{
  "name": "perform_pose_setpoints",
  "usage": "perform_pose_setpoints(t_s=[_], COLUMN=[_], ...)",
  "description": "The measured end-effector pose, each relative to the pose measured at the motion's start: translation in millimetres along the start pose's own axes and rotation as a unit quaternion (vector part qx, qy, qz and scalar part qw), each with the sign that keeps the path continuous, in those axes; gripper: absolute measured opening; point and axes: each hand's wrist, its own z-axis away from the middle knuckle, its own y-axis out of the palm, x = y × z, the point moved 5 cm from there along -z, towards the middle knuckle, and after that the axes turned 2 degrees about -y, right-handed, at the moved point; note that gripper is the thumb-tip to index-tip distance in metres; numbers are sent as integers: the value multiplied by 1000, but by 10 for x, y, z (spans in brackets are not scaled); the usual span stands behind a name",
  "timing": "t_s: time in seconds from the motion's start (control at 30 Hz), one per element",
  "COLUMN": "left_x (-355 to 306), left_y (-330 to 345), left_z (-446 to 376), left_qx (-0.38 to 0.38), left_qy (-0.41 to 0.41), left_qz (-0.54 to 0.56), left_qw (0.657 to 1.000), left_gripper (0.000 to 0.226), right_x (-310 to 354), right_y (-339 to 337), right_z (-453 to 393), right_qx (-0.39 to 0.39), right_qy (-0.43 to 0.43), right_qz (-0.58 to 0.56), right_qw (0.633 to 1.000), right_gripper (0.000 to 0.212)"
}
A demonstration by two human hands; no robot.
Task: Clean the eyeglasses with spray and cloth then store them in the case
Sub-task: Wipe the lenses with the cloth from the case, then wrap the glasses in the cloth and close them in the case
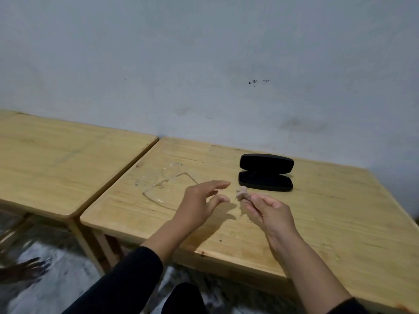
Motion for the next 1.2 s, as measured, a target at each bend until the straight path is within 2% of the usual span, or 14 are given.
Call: perform_pose_setpoints(t_s=[0.1, 0.23, 0.4, 0.5, 0.57, 0.67, 0.77, 0.83, 0.97, 1.2], left_x=[-163, -245, -217, -207, -217, -249, -324, -381, -451, -533], left_y=[419, 679, 683, 616, 596, 618, 667, 696, 676, 576], left_z=[-85, -205, -359, -439, -479, -506, -499, -508, -562, -655], left_qx=[39, 19, -21, -34, -23, 3, 20, 30, 39, 32], left_qy=[-57, -83, -105, -120, -112, -93, -75, -66, -74, -86], left_qz=[50, 54, 76, 85, 88, 90, 101, 112, 151, 132], left_qw=[996, 995, 991, 989, 990, 992, 992, 991, 985, 987], left_gripper=[40, 19, 15, 19, 24, 32, 28, 26, 29, 32], right_x=[33, 69, 100, 122, 202, 337, 434, 462, 513, 634], right_y=[-129, -314, -546, -655, -678, -629, -536, -479, -453, -535], right_z=[8, 5, -52, -115, -121, -151, -186, -209, -235, -275], right_qx=[0, 10, -2, -48, -68, -52, -14, 9, 17, 34], right_qy=[-11, -36, -58, -61, -77, -126, -156, -153, -160, -164], right_qz=[4, 13, 60, 171, 198, 181, 156, 129, 104, 64], right_qw=[1000, 999, 997, 982, 975, 974, 975, 980, 982, 984], right_gripper=[14, 15, 42, 35, 26, 20, 24, 26, 16, 5])
